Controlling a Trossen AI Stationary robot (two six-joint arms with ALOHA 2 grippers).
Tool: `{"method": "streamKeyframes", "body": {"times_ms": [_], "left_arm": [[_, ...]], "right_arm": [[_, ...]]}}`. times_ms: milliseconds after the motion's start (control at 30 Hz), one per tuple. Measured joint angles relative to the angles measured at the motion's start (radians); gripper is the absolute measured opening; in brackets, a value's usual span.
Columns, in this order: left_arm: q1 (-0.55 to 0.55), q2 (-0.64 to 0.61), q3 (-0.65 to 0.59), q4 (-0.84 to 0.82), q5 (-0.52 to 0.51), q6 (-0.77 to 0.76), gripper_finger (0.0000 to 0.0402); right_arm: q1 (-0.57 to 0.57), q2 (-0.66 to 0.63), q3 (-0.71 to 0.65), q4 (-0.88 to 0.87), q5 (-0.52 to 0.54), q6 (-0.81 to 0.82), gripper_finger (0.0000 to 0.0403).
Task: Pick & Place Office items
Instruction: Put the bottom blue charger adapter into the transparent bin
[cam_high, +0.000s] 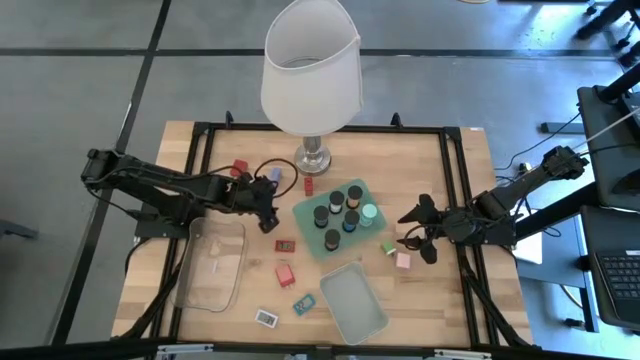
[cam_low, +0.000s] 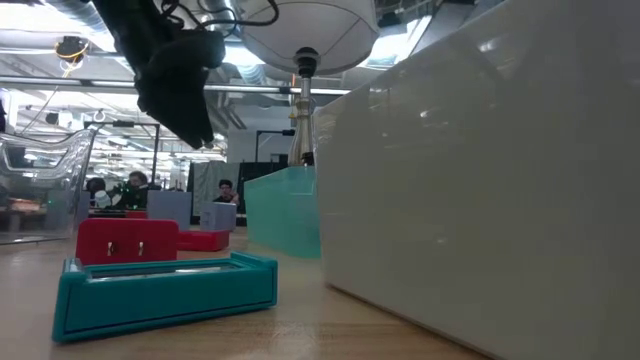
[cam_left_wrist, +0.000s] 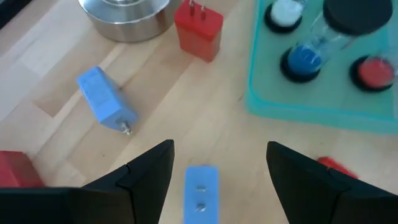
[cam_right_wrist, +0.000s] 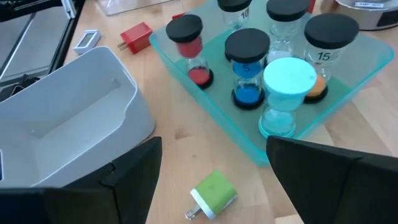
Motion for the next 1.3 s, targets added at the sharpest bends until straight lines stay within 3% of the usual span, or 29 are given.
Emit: {"method": "streamKeyframes", "body": {"times_ms": [267,467,700,967,1300], "left_arm": [[0.001,0.000,-0.047,-0.062,-0.045,-0.050,0.0273],[0.000,0.001,-0.104,-0.011,0.049,-0.104,0.0319],[0.004,0.001,-0.173,0.091,0.053,-0.102,0.0349],[0.038,0.001,-0.239,0.180,0.071,-0.101,0.0346],[0.094,0.001,-0.291,0.219,0.120,-0.097,0.0292]], "right_arm": [[0.000,0.000,0.000,0.000,0.000,0.000,0.0291],[0.000,0.000,0.000,0.000,0.000,0.000,0.0291],[0.000,0.000,0.000,0.000,0.001,-0.001,0.0291],[0.000,0.000,0.000,0.000,0.002,-0.001,0.0291],[0.000,0.000,0.000,0.000,0.003,-0.001,0.0291]]}}
